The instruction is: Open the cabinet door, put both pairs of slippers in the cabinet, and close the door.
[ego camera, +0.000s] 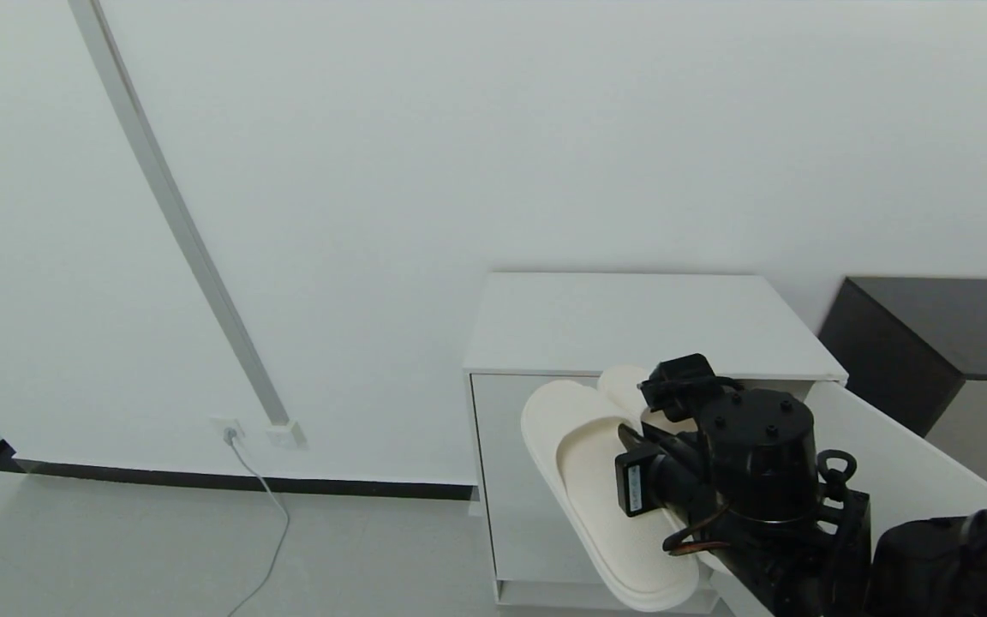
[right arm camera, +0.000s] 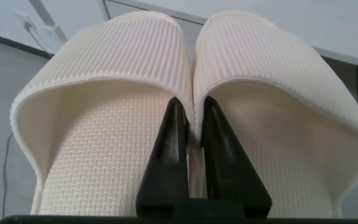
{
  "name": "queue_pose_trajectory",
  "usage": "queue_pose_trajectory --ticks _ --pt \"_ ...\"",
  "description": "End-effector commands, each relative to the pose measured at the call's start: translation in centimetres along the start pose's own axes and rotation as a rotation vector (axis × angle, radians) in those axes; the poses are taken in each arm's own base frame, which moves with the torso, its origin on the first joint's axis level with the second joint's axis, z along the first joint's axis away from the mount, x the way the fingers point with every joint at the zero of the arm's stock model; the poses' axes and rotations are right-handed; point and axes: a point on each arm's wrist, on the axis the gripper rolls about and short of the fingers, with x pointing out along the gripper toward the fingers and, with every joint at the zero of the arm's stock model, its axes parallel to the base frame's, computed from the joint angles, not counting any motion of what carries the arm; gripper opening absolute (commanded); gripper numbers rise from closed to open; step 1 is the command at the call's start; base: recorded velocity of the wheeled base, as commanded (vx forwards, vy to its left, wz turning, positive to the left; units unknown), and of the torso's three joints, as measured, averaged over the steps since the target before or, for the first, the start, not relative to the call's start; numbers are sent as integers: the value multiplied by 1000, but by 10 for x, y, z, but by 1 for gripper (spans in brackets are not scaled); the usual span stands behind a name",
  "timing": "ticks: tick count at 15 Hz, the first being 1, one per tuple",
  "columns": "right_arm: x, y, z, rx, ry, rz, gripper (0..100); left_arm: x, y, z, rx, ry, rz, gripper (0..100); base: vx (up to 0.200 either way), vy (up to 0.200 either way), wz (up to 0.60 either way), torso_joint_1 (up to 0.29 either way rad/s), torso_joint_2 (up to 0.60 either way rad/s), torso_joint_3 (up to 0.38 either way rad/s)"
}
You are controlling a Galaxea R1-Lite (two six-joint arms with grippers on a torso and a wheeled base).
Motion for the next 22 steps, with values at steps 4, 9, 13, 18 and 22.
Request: queue_pose_trajectory --ticks 4,9,13,18,22 --pt "2 1 -2 -4 6 -1 0 0 0 0 -2 1 0 0 0 -150 0 1 2 1" --pt "1 0 -2 -3 4 -3 0 0 0 0 -2 1 0 0 0 -200 0 5 0 0" --pt "-1 -1 -4 -7 9 -5 0 0 0 0 -2 1 0 0 0 -200 0 7 0 1" --pt "-2 -1 -5 -4 -17 3 0 0 0 0 -2 1 0 0 0 -200 0 2 7 2" --pt "-3 -1 -8 -8 -10 3 0 0 0 0 -2 1 0 0 0 -150 0 4 -2 3"
